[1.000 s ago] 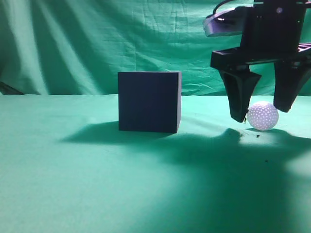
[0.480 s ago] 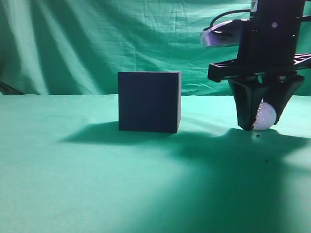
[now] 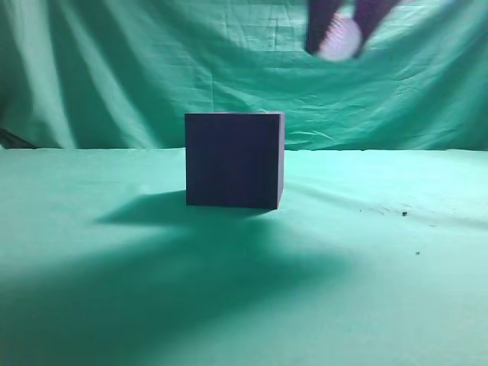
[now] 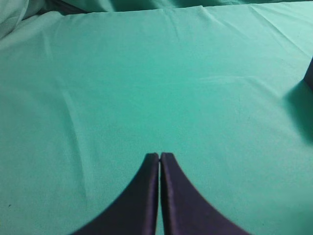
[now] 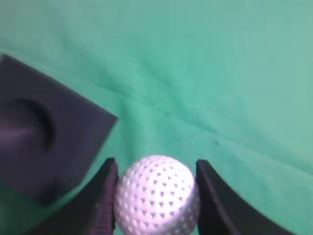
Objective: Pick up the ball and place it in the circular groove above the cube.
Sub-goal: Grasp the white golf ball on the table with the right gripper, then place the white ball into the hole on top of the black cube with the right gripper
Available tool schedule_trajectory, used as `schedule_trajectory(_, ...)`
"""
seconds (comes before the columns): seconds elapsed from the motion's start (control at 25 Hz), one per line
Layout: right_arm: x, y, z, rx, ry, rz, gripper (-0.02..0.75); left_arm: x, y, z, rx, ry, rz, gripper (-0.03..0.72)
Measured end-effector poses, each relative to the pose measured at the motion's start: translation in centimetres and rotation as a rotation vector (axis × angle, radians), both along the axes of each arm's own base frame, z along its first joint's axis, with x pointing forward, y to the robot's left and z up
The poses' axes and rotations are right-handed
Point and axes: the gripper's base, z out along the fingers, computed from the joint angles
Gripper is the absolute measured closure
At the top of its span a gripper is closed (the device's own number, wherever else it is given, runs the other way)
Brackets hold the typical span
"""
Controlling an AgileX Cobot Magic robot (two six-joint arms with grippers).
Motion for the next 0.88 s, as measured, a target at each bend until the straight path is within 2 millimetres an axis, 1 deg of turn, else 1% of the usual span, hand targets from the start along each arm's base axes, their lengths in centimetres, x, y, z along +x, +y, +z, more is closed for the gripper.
schedule_trajectory(0.04, -0.5, 0.9, 0.5, 0.014, -0.014, 0.04, 0.43, 0.0, 0.0, 0.0, 0.0, 0.0, 0.0, 0.688)
schedule_trajectory(0.12, -1.5, 2.9, 0.9, 0.034, -0.043, 0.125, 0.43, 0.0, 0.0, 0.0, 0.0, 0.0, 0.0, 0.688)
schedule_trajectory(0.24, -2.4, 5.1, 0.6, 0.049, -0.073, 0.216, 0.43, 0.0, 0.0, 0.0, 0.0, 0.0, 0.0, 0.688)
schedule_trajectory(0.32, -2.3, 5.9, 0.1, 0.054, -0.085, 0.237, 0.43, 0.0, 0.0, 0.0, 0.0, 0.0, 0.0, 0.688)
schedule_trajectory(0.48, -1.6, 6.6, -1.4, 0.05, -0.08, 0.241, 0.43, 0.0, 0.0, 0.0, 0.0, 0.0, 0.0, 0.688)
schedule_trajectory(0.88, -0.7, 7.3, -3.7, 0.041, -0.073, 0.245, 0.43, 0.0, 0.0, 0.0, 0.0, 0.0, 0.0, 0.688)
